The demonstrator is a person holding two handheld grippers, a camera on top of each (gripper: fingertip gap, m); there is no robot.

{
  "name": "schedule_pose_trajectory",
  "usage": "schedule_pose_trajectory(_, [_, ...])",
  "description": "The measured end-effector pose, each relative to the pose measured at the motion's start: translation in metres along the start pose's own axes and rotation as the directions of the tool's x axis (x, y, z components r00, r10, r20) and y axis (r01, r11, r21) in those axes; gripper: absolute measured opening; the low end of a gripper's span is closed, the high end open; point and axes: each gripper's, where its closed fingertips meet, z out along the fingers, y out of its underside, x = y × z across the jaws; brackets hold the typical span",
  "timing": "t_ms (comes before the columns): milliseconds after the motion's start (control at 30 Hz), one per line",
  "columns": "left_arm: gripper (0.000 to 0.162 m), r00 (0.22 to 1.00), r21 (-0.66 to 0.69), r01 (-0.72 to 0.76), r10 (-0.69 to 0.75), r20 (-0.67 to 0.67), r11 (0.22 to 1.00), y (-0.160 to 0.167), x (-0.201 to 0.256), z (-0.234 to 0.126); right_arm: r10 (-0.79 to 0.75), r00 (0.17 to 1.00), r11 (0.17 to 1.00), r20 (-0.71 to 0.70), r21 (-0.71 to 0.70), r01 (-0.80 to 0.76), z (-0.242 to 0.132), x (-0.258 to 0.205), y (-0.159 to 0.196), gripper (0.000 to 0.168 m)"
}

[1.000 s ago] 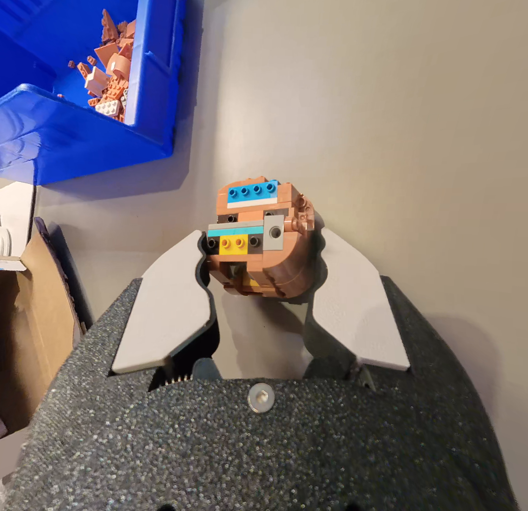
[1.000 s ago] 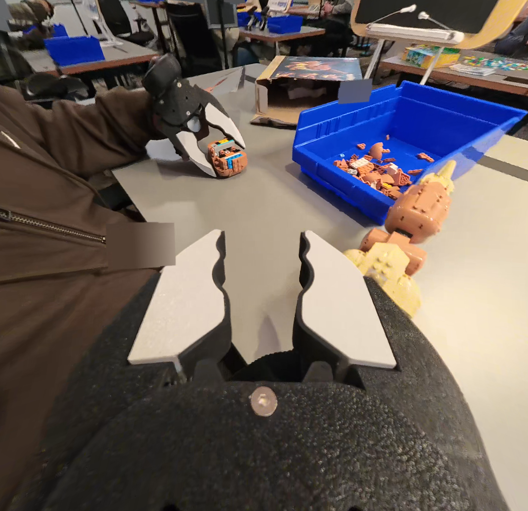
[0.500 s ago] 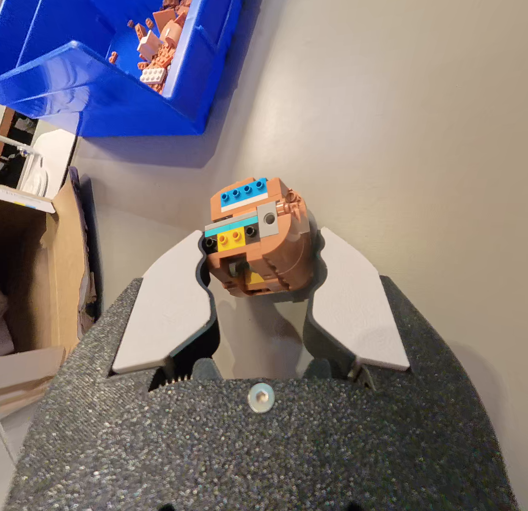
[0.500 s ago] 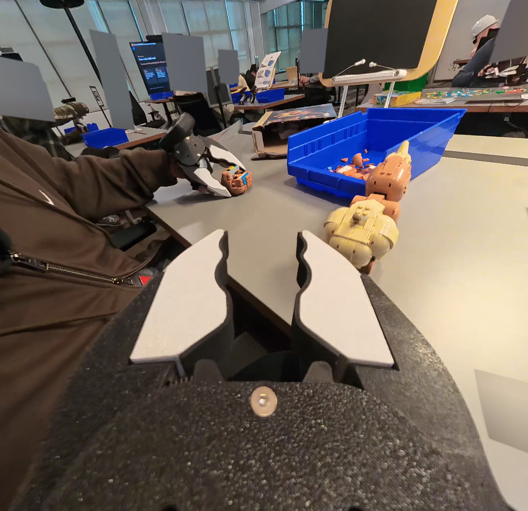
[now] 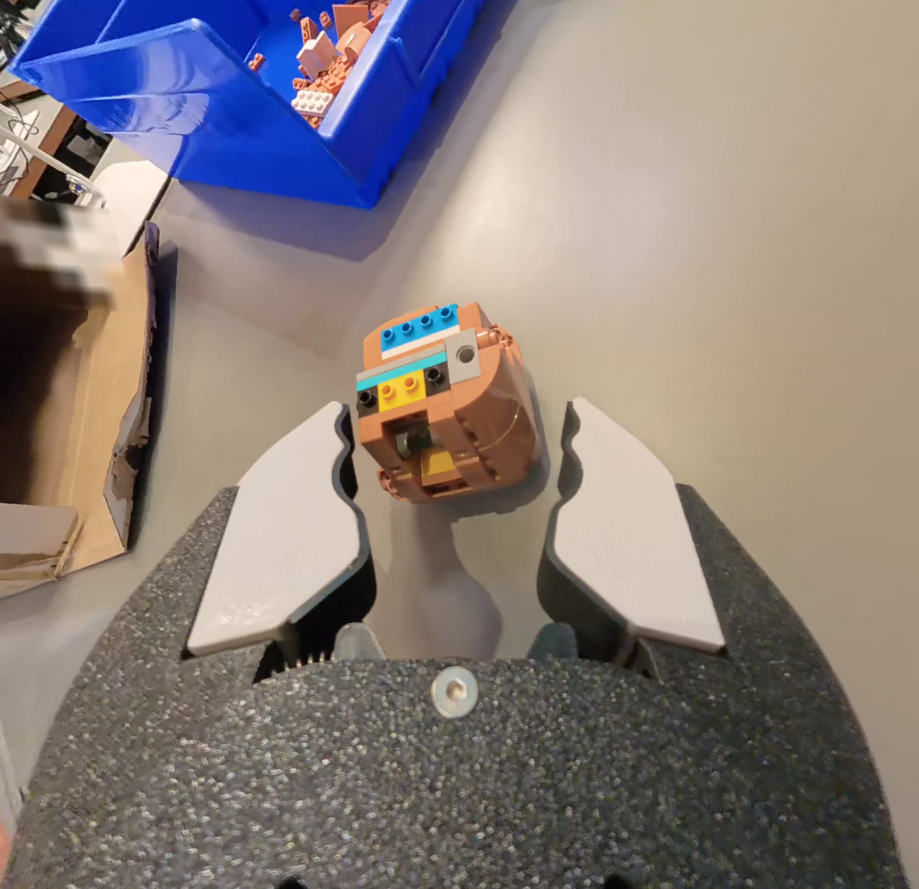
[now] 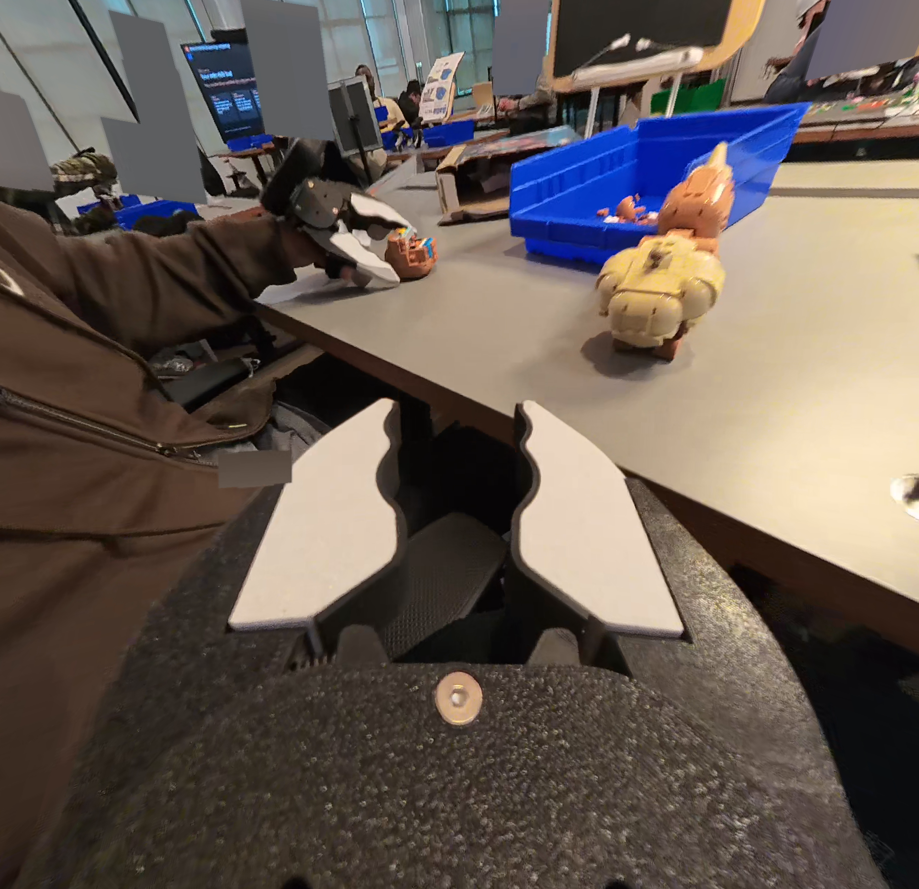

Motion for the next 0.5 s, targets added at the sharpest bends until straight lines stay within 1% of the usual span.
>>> schedule_pose_trajectory(100, [0.087,1.0,0.004,0.015,-0.015,0.022,1.0,0.0,-0.002,-0.001,0.001,1.0,0.997,-0.012,-0.077,-0.002,0.016,-0.003,0.028,0.043])
schedule_pose_trajectory(200, [0.094,0.998,0.0,0.031,-0.031,0.053,1.0,0.0,-0.003,-0.003,0.007,0.999,0.986,-0.054,-0.164,-0.016,0.031,0.005,0.063,0.044])
schedule_pose_trajectory(333, [0.105,0.997,0.0,0.065,-0.065,0.034,0.998,0.0,-0.002,-0.008,0.074,0.993,0.965,-0.093,-0.245,-0.095,0.048,0.015,0.109,0.044])
schedule_pose_trajectory(433, [0.112,0.991,0.017,0.134,-0.134,0.017,0.991,-0.003,-0.003,-0.015,0.127,0.986,0.952,-0.107,-0.268,-0.151,0.057,0.017,0.132,0.044])
schedule_pose_trajectory(500, [0.116,0.986,0.04,0.16,-0.161,0.035,0.986,-0.007,-0.008,-0.024,0.138,0.985,0.95,-0.105,-0.266,-0.162,0.061,0.016,0.141,0.044])
